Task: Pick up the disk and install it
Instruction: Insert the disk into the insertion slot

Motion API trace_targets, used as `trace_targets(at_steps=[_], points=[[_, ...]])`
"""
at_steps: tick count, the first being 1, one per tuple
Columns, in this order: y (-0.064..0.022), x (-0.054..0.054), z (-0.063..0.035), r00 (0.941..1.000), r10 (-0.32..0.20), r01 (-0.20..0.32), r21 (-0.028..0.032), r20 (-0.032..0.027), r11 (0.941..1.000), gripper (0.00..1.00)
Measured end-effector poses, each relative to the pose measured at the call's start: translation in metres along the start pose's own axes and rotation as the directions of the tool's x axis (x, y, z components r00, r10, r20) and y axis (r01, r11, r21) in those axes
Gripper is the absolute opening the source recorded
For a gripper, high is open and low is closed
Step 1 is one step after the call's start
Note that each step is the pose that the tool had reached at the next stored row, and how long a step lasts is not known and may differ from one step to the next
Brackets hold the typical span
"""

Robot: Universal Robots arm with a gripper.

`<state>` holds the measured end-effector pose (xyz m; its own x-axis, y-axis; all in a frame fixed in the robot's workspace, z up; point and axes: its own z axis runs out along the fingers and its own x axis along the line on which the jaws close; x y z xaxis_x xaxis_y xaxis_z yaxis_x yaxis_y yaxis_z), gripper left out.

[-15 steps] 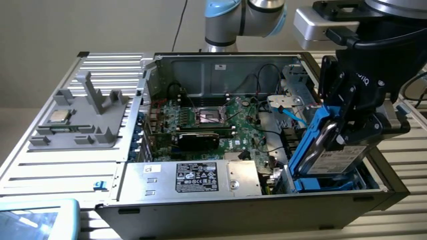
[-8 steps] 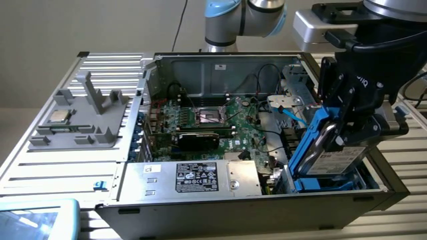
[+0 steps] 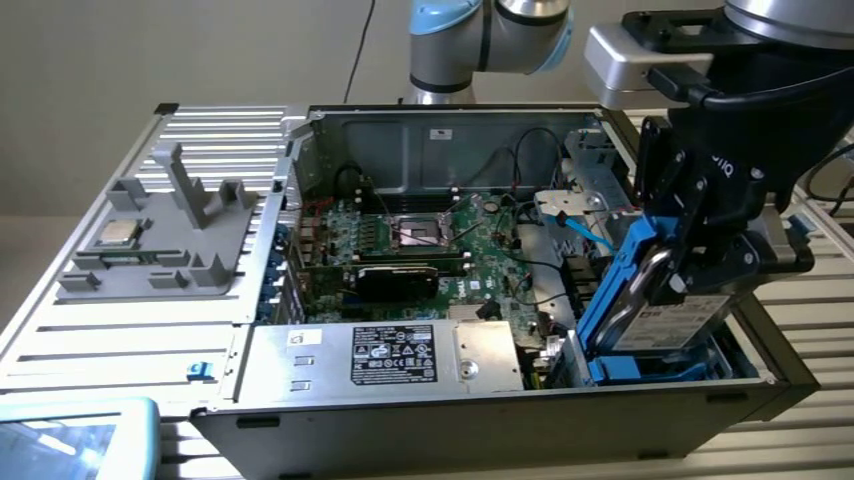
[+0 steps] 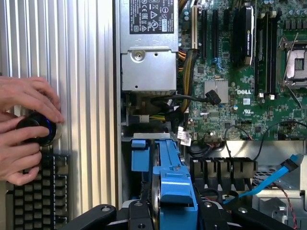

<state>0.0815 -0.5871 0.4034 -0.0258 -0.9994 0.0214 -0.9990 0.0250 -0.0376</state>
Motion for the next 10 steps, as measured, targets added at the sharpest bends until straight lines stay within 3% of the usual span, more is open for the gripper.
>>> trace_targets(at_steps=[4,5,10], points=[[0.0000,0.0000,0.0003,1.0000,0.000,0.000,0.0000,0.0000,1.0000,0.39],[0.0000,0.0000,0.0004,1.0000,0.000,0.000,-0.0001,0.0003,1.0000,0.46],[-0.0001,0.0000,0.0004,1.0000,0.000,0.000,0.0000,0.0001,1.0000,0.46]])
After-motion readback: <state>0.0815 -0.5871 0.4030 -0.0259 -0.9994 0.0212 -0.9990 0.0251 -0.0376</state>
